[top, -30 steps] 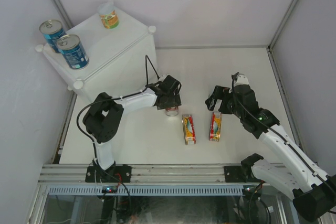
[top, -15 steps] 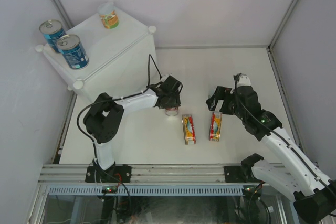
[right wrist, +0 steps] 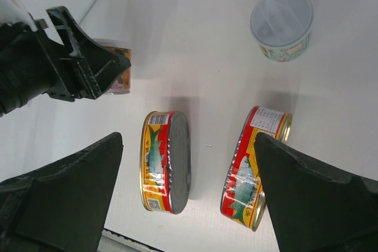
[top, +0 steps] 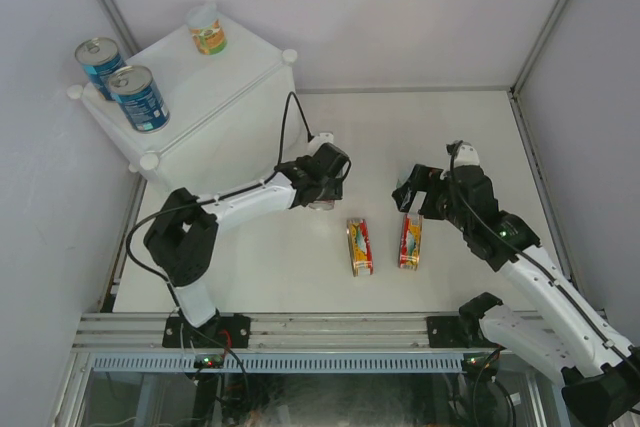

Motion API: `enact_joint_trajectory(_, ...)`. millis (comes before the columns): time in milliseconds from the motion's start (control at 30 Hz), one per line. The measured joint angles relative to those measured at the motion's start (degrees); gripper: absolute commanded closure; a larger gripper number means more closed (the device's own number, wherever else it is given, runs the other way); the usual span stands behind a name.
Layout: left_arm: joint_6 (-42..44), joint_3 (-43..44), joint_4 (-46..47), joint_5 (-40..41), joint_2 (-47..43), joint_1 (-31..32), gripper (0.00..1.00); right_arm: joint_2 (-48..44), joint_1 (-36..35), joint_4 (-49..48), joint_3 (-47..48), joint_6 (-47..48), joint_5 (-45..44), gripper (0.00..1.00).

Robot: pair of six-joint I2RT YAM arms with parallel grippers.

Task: Place and organize the canned foods onto the counter
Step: Pick up the canned food from the center of the board, then place the canned food on the counter.

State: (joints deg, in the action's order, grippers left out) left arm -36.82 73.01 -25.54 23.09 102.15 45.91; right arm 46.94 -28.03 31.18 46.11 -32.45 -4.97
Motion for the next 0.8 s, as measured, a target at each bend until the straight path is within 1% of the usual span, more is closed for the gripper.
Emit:
enact_joint_trajectory(333,4.2,1.2,-0.5,6.3,-6.2,1.4,1.00,-0.9,-0.7,0.1,0.0,-0.8,-0.7,0.08)
enact_joint_trajectory(467,6.6,4.9,-1.3,9.6,-9.3,1.5,1.00,-1.1,-1.0,0.1,0.0,-1.0,-0.7,0.08)
enact_joint_trajectory(600,9.7,10.4,-1.6,13.9,-12.9,1.5,1.00,-1.1,-1.4,0.1,0.0,-1.1,-0.9,0.08)
enact_joint_trajectory(800,16.8,16.9,1.0,21.6,-17.2,1.5,1.00,-1.1,-2.5,0.1,0.0,-1.2,-1.0,0.08)
